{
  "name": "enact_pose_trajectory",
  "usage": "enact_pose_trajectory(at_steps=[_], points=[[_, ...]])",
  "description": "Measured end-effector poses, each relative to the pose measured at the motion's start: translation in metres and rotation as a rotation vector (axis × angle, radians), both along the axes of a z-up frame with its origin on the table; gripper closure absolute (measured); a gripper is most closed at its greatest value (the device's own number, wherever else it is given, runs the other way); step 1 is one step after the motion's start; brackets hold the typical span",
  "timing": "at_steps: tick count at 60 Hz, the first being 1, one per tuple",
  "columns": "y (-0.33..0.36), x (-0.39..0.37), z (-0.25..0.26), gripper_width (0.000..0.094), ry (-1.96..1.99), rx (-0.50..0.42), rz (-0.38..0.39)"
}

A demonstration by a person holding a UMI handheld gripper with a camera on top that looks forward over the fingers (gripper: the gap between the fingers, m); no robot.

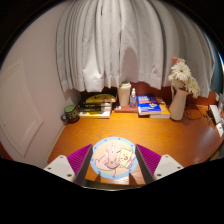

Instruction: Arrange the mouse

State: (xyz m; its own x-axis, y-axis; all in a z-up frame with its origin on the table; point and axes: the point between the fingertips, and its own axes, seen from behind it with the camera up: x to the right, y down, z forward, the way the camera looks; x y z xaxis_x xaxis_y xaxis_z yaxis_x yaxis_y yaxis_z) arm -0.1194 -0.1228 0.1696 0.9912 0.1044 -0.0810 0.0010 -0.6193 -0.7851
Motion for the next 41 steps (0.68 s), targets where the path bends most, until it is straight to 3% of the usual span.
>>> enact_pose_trajectory(at_steps=[15, 41], points=[[-0.054, 0.037, 0.071, 0.0083, -0.028, 0.132, -0.008], [-0.112, 0.083, 0.086, 0.0084, 0.011, 0.174, -0.085]])
